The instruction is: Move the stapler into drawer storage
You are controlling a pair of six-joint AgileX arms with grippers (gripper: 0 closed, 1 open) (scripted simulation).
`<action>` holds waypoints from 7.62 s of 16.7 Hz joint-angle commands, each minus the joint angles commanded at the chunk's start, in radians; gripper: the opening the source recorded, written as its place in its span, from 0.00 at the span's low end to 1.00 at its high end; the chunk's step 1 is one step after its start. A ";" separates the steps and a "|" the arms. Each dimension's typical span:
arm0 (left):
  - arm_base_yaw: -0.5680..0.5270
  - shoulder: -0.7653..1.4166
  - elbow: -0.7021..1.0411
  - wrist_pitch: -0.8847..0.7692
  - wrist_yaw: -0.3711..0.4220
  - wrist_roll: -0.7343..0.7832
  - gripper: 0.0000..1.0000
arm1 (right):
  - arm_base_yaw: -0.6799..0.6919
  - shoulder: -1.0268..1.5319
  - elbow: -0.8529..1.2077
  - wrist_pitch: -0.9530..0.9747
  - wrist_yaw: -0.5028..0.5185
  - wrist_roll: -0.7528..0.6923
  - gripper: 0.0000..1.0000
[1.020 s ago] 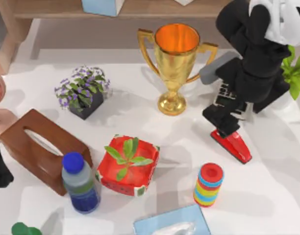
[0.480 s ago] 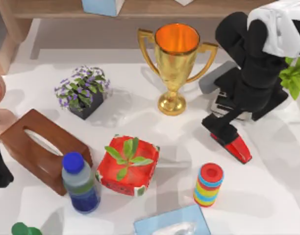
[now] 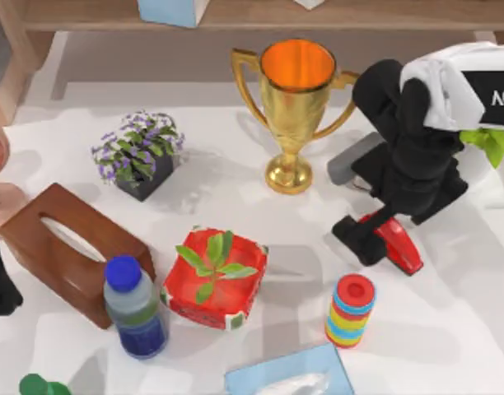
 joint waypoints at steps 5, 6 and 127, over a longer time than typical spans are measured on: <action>0.000 0.000 0.000 0.000 0.000 0.000 1.00 | 0.000 0.000 0.000 0.000 0.000 0.000 0.85; 0.000 0.000 0.000 0.000 0.000 0.000 1.00 | 0.000 0.000 0.000 0.000 0.000 0.000 0.77; 0.000 0.000 0.000 0.000 0.000 0.000 1.00 | -0.822 0.475 1.062 -0.573 -0.015 -0.115 0.53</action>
